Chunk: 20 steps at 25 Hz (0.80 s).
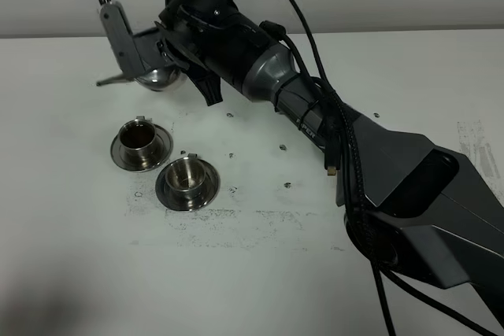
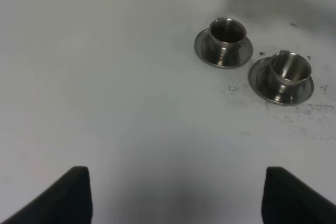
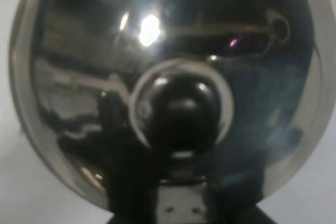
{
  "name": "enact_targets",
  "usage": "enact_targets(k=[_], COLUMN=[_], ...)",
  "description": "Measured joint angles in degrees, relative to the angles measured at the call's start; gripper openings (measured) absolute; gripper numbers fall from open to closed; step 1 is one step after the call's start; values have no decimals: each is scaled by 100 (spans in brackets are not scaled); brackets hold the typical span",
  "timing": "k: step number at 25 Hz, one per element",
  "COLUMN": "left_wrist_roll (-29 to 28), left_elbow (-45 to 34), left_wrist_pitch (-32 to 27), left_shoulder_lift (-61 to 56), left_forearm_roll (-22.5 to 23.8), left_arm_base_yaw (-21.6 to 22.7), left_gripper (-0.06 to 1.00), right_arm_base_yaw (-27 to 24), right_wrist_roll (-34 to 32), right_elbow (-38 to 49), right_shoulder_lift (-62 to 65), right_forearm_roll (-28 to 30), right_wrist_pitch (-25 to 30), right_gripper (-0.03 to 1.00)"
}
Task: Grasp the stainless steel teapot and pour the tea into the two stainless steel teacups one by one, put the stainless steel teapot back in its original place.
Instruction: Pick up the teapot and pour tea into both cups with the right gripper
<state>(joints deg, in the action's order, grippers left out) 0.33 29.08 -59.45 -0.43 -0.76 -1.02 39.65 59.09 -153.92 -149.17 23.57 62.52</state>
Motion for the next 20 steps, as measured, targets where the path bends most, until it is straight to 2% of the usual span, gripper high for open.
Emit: enact_targets(k=[8, 13, 16, 20], left_wrist_roll=[0, 0, 0, 5], left_elbow=[0, 0, 0, 0], left_wrist_pitch=[0, 0, 0, 0], left_shoulder_lift=[0, 0, 0, 0], left_forearm_roll=[0, 0, 0, 0], left_arm_base_yaw=[0, 0, 0, 0], left_gripper=[64, 64, 64, 64], right_arm_base_yaw=[-238, -456, -548, -562], right_wrist_roll=[-2399, -3537, -3926, -4023], right_elbow=[-368, -368, -205, 52], right_shoulder_lift=[13, 13, 13, -57], right_forearm_roll=[-443, -947, -1341, -1616], right_wrist_pitch=[778, 861, 848, 879], right_gripper=[17, 17, 17, 17])
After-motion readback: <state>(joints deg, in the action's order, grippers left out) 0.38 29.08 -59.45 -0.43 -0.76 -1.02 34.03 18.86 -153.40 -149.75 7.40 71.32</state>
